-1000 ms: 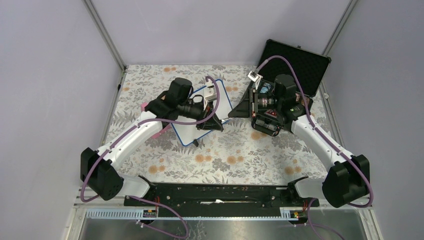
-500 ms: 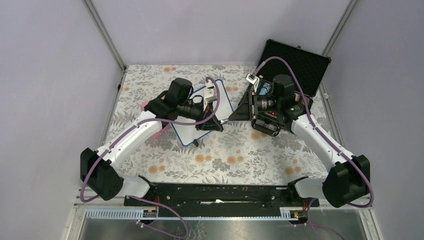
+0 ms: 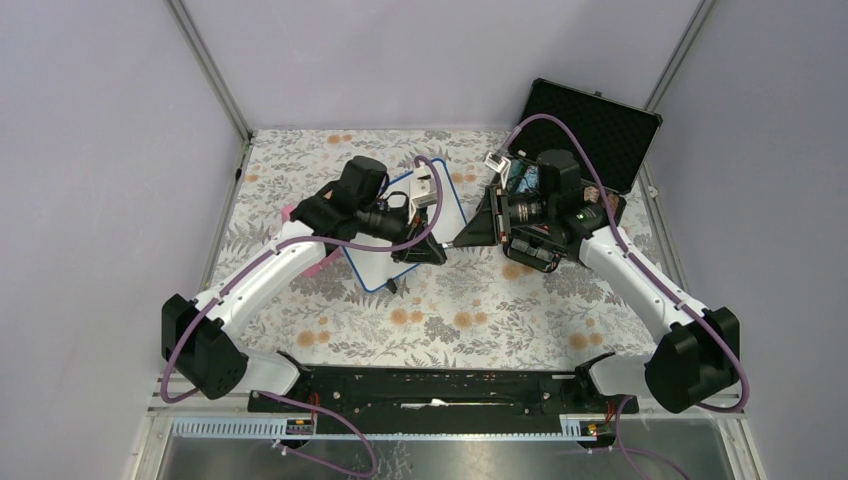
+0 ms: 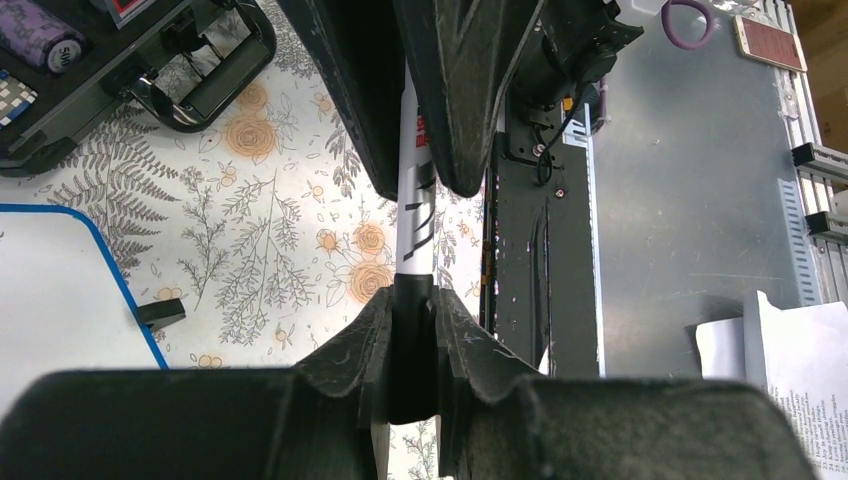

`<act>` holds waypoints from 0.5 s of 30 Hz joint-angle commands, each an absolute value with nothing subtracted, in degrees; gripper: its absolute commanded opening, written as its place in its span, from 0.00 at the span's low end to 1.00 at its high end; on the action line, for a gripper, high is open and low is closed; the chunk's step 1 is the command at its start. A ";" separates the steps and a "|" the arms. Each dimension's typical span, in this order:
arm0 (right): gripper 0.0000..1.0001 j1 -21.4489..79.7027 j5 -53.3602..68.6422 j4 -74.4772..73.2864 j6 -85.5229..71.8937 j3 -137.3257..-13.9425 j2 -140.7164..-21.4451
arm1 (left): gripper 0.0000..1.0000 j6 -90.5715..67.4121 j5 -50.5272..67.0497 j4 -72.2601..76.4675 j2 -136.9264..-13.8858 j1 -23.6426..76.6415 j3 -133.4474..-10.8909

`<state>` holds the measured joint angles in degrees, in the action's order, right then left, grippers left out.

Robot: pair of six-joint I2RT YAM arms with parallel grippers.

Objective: Write a sentence on the whiteboard
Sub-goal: Pass from the left arm to the right

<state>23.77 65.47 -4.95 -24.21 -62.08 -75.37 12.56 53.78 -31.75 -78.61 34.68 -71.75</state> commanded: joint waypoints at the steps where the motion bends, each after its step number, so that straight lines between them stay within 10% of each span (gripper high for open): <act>1: 0.29 25.92 67.32 -5.84 -22.85 -64.96 -75.84 | 0.00 13.94 52.93 -29.26 -79.34 35.11 -74.53; 6: 0.00 26.10 67.14 -6.62 -22.13 -65.53 -76.23 | 0.07 14.41 52.75 -29.53 -79.39 35.24 -74.49; 10: 0.00 25.34 66.82 -6.68 -22.76 -65.89 -76.48 | 0.39 16.41 50.96 -32.69 -78.99 34.52 -74.73; 15: 0.00 23.56 65.92 -7.29 -23.01 -66.12 -76.47 | 0.54 18.34 47.92 -35.42 -76.14 30.36 -74.86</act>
